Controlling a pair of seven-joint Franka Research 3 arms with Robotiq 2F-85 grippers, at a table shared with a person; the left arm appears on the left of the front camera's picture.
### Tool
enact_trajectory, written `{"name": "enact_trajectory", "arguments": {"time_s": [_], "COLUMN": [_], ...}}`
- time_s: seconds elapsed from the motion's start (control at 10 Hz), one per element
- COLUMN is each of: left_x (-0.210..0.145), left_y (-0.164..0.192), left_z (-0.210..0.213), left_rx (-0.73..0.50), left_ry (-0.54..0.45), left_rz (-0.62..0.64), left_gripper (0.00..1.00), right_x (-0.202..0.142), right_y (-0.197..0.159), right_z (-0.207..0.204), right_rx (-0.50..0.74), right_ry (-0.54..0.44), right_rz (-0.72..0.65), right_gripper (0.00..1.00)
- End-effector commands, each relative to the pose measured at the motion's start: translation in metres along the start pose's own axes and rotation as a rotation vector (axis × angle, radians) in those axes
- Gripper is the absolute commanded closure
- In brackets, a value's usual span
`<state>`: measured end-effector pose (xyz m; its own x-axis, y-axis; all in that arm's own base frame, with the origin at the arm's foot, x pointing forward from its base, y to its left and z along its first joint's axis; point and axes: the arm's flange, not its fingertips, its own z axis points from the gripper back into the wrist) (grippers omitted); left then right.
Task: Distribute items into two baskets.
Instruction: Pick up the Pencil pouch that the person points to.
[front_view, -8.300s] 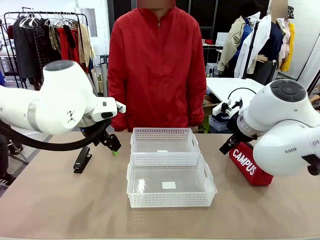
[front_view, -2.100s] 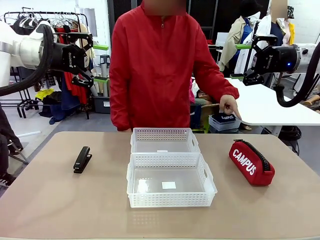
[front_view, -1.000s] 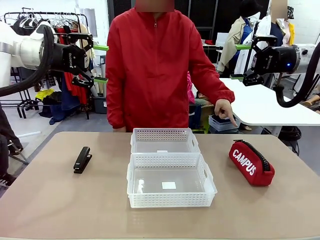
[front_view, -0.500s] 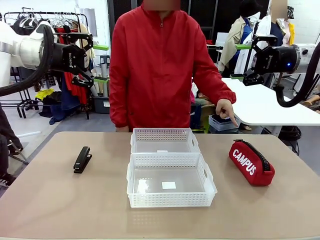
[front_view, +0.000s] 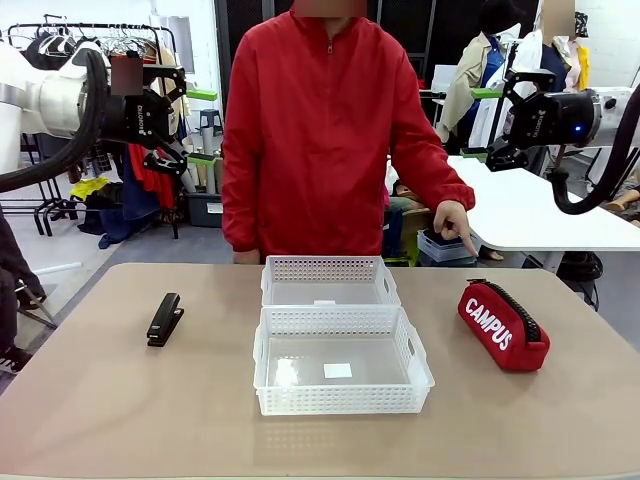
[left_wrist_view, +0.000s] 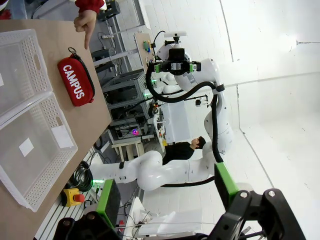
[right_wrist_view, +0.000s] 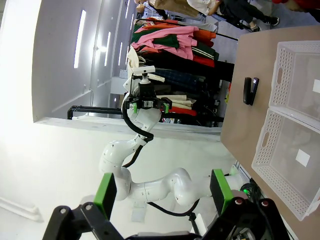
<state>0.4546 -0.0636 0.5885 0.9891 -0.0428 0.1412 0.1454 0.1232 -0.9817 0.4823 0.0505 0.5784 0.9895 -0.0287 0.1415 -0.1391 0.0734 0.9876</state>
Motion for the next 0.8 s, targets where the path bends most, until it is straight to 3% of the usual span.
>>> {"name": "enact_trajectory", "arguments": {"time_s": [0.0,0.7], "left_x": [-0.0003,-0.0003], "left_y": [-0.0008,-0.0008], "left_z": [0.0012,0.0012], "left_rx": [-0.002,-0.002], "left_ry": [-0.002,-0.002], "left_rz": [0.004,0.004], "left_gripper": [0.0,0.0], "right_x": [0.0,0.0], "right_y": [0.0022,0.0022], "right_z": [-0.0002,-0.0002], "right_rx": [0.005,0.005], "right_ry": [-0.001,-0.001], "right_rz": [-0.011,-0.011], "right_gripper": [0.0,0.0]}}
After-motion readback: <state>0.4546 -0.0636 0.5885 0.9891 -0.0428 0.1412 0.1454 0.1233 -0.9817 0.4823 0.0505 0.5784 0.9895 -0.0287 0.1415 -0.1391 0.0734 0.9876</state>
